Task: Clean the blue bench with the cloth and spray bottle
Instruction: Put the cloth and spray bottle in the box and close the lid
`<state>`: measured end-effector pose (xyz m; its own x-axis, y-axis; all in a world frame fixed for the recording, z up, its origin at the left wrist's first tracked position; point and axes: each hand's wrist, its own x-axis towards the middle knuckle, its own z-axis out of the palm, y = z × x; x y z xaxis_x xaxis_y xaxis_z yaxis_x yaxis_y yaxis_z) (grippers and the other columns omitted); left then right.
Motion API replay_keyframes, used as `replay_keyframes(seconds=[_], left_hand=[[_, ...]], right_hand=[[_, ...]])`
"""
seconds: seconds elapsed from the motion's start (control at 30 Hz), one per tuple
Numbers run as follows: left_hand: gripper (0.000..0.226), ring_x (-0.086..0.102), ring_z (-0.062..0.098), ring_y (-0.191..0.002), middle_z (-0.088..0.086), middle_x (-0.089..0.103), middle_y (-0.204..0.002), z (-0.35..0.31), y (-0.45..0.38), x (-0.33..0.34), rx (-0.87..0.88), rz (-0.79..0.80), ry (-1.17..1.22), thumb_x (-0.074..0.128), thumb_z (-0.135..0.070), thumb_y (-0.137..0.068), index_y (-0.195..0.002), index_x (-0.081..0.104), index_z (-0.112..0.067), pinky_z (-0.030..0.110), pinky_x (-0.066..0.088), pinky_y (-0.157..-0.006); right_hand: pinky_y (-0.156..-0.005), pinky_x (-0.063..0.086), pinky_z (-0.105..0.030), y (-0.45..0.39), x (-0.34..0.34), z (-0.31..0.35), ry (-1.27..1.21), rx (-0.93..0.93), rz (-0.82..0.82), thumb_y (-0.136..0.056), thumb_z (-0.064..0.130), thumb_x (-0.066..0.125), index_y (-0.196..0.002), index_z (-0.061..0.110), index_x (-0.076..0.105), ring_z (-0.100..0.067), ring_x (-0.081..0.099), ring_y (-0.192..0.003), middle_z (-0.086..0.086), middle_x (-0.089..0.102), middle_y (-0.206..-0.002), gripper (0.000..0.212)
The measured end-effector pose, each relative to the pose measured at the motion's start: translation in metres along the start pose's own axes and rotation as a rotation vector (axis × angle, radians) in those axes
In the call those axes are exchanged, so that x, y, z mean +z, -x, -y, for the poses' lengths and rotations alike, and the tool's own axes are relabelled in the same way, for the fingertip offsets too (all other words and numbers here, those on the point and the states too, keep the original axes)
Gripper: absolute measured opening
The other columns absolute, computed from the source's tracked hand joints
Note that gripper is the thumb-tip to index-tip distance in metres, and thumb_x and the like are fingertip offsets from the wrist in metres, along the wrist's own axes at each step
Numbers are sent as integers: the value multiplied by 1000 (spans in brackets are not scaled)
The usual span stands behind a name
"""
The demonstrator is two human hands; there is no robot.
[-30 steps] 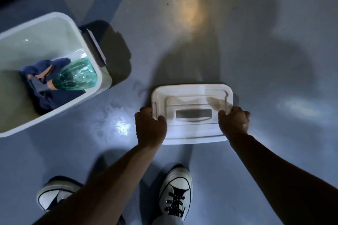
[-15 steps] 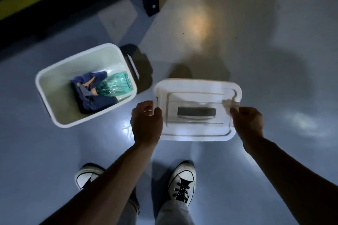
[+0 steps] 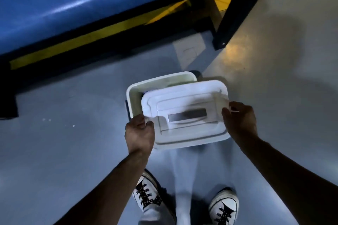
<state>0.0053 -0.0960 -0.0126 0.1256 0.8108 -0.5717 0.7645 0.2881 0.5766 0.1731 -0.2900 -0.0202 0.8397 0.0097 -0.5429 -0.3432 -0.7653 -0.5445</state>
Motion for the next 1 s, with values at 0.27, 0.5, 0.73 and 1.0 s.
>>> replay_keyframes(seconds=[0.27,0.5,0.73,1.0], left_hand=[[11,49,24,-60,-1,53,-60,19,-79,-24,-25,33,-53,55,-17,-73,-72,59,-8,27,41,-59],[15,57,33,-104,1,41,-108,20,-96,-10,111,96,-234,61,-22,-80,-95,59,-25,46,57,-86],[33,56,37,-109,-8,29,-112,34,-101,-22,250,213,-379,50,-33,-78,-110,48,-26,52,60,-78],[66,57,25,-125,4,44,-141,35,-124,-36,149,57,-327,58,-56,-92,-145,45,-20,36,52,-97]], right_hand=[[-84,43,-23,-19,70,47,85,-52,116,-85,20,62,-116,16,71,-26,66,-101,-7,72,-109,33],[-77,46,-30,-20,95,47,251,-178,204,-81,17,56,-104,14,60,-24,54,-89,-12,53,-117,23],[-99,50,-41,-8,93,49,361,-257,205,-85,10,59,-117,11,55,-36,55,-112,-10,44,-129,32],[-108,40,-41,-24,81,51,413,-190,129,-93,29,66,-145,11,45,-36,46,-133,-16,46,-144,59]])
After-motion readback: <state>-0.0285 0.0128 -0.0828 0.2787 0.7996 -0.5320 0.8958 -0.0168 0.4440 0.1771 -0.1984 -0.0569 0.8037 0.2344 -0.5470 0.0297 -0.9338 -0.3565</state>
